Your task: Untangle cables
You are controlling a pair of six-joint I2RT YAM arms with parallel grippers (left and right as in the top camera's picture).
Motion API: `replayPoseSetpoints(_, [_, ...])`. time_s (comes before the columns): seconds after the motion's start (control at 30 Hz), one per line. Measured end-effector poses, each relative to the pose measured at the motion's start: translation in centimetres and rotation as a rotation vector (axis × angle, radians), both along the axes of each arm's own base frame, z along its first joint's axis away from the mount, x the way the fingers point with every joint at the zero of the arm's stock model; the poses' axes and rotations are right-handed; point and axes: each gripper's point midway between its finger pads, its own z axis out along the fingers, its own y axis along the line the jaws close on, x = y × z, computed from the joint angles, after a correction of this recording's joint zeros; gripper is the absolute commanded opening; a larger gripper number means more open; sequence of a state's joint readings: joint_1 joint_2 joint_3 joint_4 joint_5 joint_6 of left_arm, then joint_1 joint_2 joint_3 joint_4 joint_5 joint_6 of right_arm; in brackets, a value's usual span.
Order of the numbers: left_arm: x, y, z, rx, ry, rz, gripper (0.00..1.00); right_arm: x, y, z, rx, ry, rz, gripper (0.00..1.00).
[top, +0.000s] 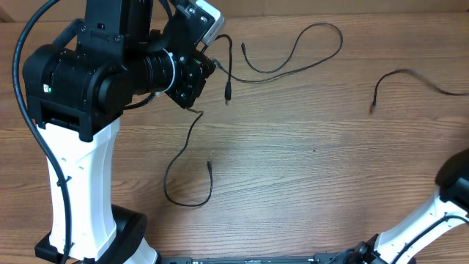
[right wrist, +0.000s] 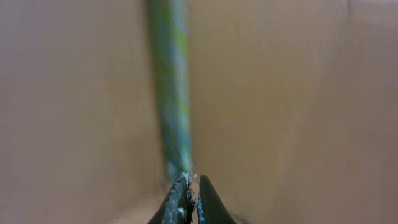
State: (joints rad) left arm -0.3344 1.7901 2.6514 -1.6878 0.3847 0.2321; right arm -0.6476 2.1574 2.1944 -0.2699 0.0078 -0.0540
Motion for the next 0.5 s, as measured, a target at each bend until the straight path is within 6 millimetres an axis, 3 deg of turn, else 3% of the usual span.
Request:
replayPoseSetpoints(0.13, [0.0,0.0,0.0,-0.006,0.008,0.010,0.04,-1.4,-3.0,-9.4,0.167,0.182,-0.038,0.04])
replayPoseSetpoints(0.27, [0.0,0.0,0.0,-0.007,0.011,0.012,0.04,-1.7,-2.9,-18.4,0.318,0.340,-0.029,0.04])
replayPoseSetpoints(0.3, [0.0,0.0,0.0,-0.008,0.012,0.014,0.04,-1.7,-2.3,-20.5,0.358,0.376,-0.014,0.19])
replayPoseSetpoints(0.33, [0.0,0.0,0.0,-0.009,0.013,0.015,0.04,-1.6,-1.6,-22.2,0.393,0.408,0.004,0.45])
replayPoseSetpoints(0.4, [0.0,0.0,0.0,-0.010,0.014,0.017,0.04,-1.3,-0.1,-24.0,0.442,0.442,0.044,0.79])
replayPoseSetpoints(0.47, [0.0,0.0,0.0,-0.011,0.015,0.017,0.04,-0.9,1.9,-24.7,0.485,0.469,0.091,1.00])
replayPoseSetpoints(0.5, [0.0,0.0,0.0,-0.010,0.015,0.017,0.04,-0.6,2.7,-24.5,0.493,0.471,0.112,1.00])
